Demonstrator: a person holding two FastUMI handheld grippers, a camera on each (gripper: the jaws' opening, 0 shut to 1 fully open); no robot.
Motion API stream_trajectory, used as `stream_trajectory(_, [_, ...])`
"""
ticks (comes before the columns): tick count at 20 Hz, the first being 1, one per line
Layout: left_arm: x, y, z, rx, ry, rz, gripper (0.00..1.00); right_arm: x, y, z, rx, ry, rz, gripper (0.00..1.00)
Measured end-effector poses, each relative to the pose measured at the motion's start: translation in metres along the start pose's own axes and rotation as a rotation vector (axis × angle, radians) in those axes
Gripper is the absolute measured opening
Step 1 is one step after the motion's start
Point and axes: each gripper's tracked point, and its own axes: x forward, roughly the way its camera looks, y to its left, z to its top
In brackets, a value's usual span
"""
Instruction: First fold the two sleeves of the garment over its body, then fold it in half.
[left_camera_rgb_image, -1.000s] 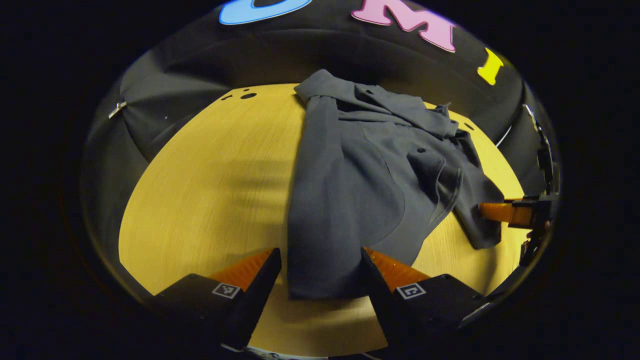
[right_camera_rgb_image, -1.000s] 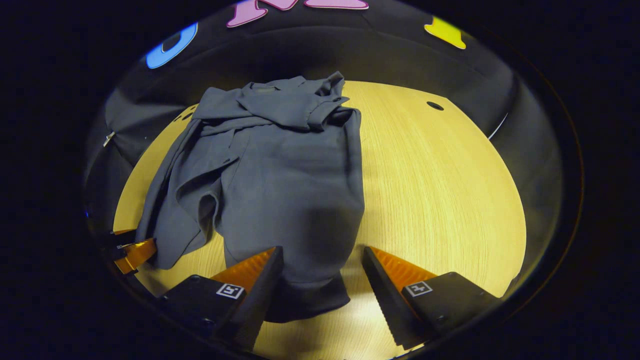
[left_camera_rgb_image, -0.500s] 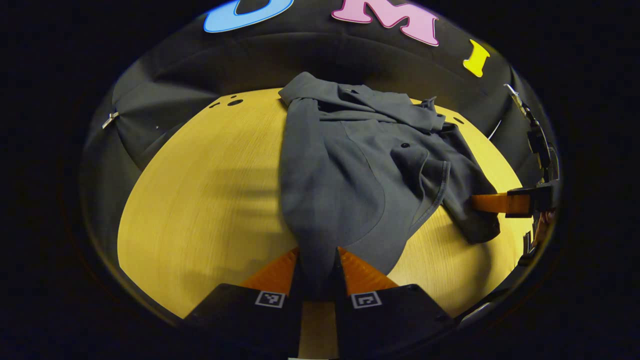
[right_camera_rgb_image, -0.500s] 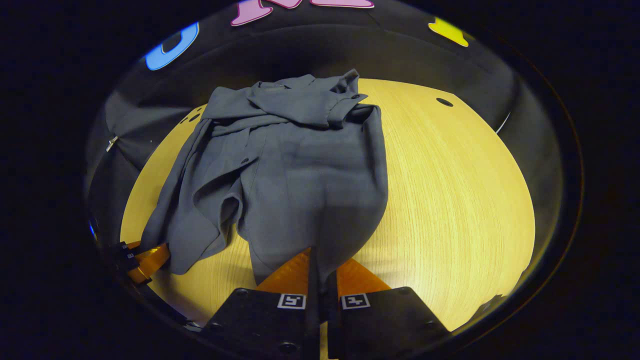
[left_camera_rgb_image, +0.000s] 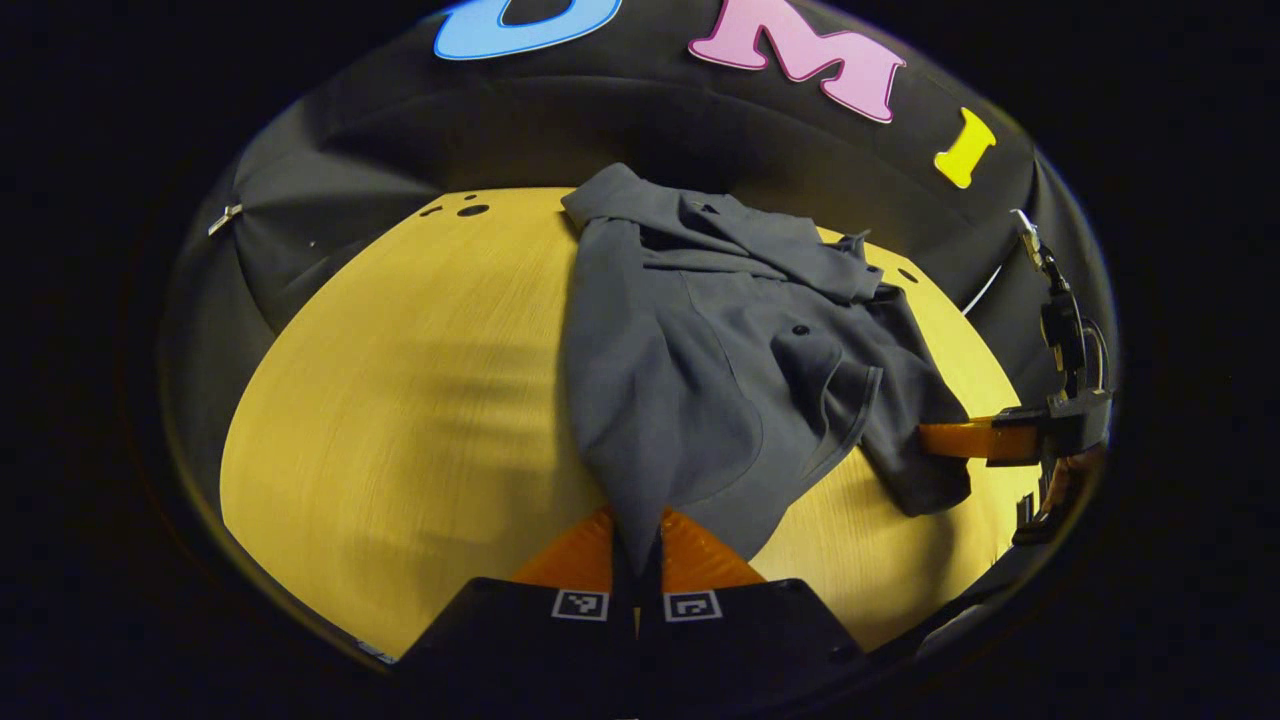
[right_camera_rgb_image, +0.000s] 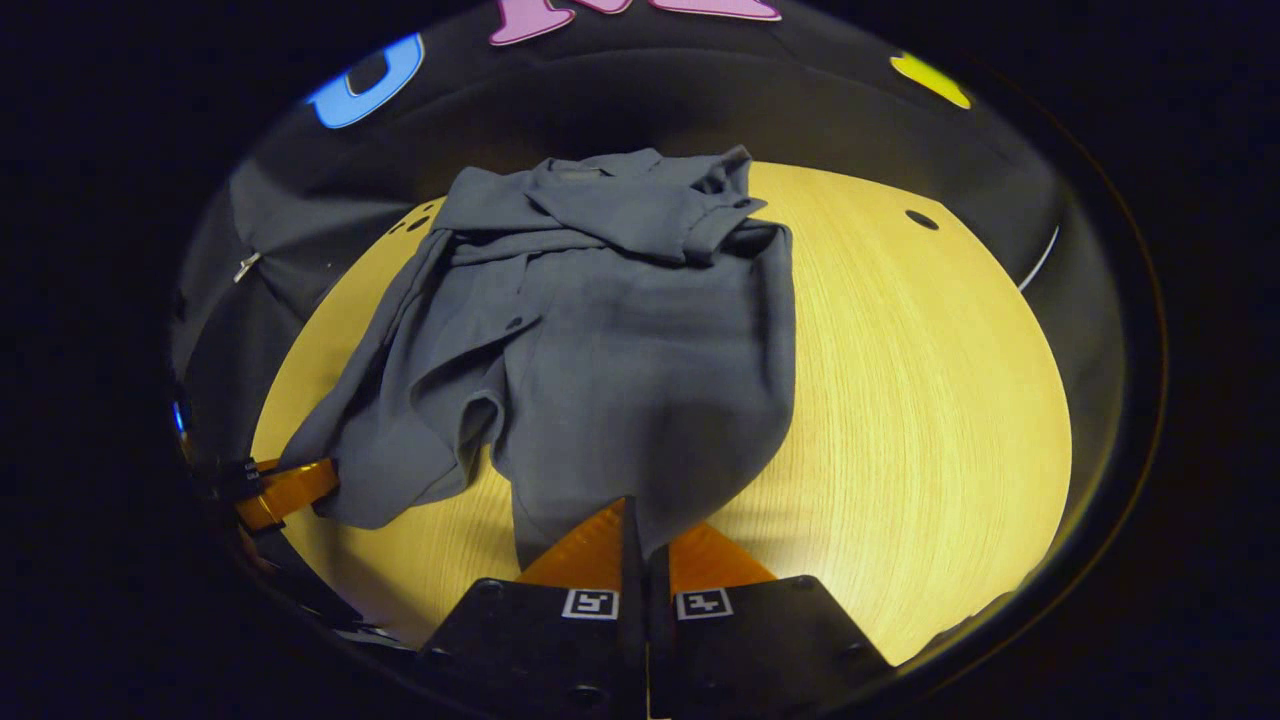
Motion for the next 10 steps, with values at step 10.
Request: stream_trajectory(10, [-0.019, -0.010, 0.110, -0.108, -0.145, -0.064, 0.06, -0.010, 0.000, 0.092, 0.121, -0.115, 0.056, 0.06])
